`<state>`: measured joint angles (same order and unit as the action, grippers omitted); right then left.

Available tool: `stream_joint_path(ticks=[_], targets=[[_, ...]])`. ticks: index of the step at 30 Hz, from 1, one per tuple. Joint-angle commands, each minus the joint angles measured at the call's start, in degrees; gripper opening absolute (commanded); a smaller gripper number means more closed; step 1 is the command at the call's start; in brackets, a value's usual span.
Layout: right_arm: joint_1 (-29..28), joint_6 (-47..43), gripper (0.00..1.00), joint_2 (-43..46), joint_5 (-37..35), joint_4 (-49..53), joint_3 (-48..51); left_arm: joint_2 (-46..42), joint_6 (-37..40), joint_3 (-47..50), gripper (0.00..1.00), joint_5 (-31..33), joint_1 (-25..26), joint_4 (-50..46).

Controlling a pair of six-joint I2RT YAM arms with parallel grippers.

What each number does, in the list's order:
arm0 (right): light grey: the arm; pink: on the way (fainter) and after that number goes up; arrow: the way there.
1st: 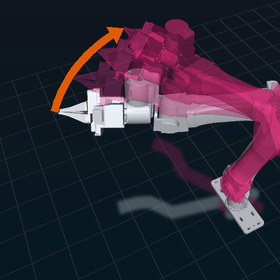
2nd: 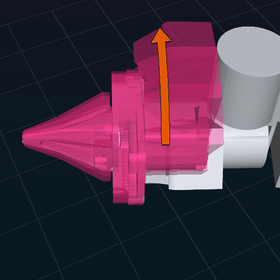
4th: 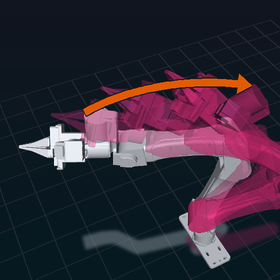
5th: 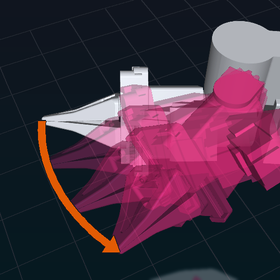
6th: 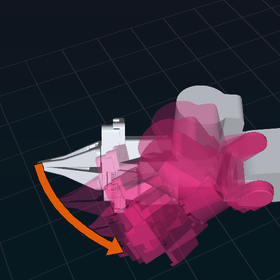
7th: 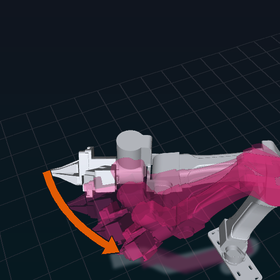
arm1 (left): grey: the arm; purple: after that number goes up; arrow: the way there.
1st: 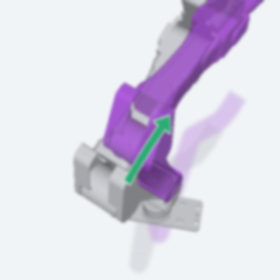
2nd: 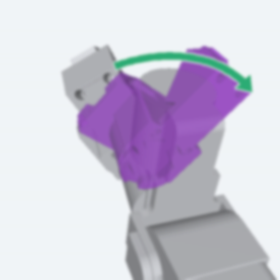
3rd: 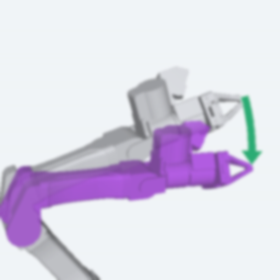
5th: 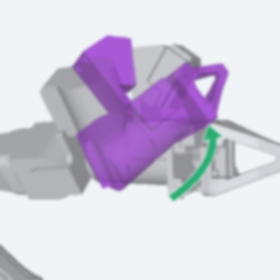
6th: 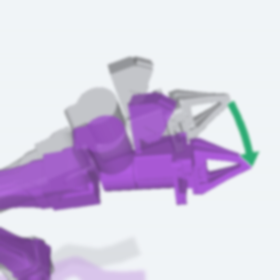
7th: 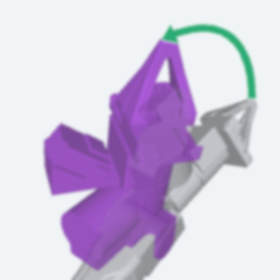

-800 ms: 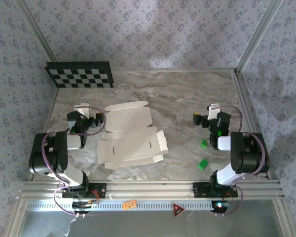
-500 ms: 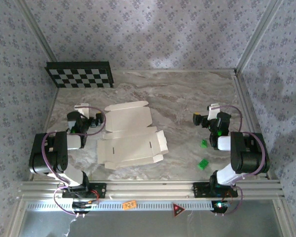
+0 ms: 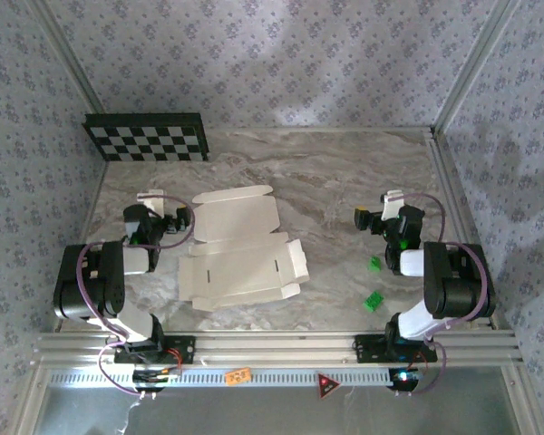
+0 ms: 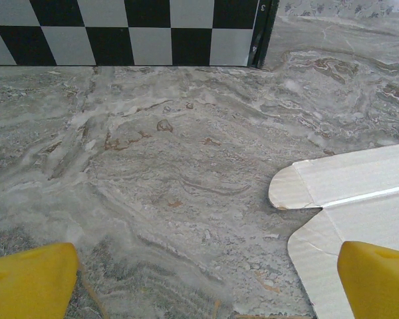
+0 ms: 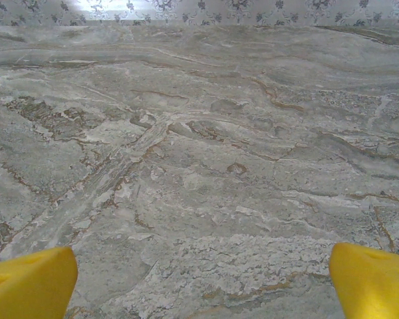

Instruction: Fold the paper box

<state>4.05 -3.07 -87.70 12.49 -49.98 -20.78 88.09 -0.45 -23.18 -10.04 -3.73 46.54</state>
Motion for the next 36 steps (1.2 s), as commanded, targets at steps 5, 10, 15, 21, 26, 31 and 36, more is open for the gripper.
stream_joint_path(ticks=[5, 10, 15, 21, 26, 31, 36], targets=[[0.21, -0.79, 0.99, -0.24, 0.48, -1.17, 0.20, -0.07, 0.02, 0.15, 1.00, 0.22, -0.12, 1.64], [0.25, -0.76, 0.99, -0.19, 0.60, -1.17, 0.12, -0.02, 0.10, 0.10, 1.00, 0.20, -0.10, 1.58], [0.25, -0.87, 0.99, -0.07, 0.31, -1.30, 0.28, -0.04, 0.14, 0.15, 1.00, 0.26, -0.12, 1.62], [-1.41, -0.80, 0.99, 4.92, -5.59, 0.85, 1.34, -4.82, 0.08, -0.14, 1.00, 2.78, 0.80, -2.45], [-2.18, -0.62, 0.99, 13.39, -7.97, 13.36, -1.27, -13.80, -1.97, -2.26, 1.00, 11.26, 2.59, -14.14], [-4.02, 1.58, 0.99, 20.72, -7.38, 27.21, -6.50, -21.45, -9.22, -6.46, 1.00, 12.25, 3.07, -28.80], [-8.87, 6.17, 0.99, 23.95, -5.74, 40.07, -12.46, -26.35, -17.69, -11.42, 0.96, 6.10, 4.88, -43.93]])
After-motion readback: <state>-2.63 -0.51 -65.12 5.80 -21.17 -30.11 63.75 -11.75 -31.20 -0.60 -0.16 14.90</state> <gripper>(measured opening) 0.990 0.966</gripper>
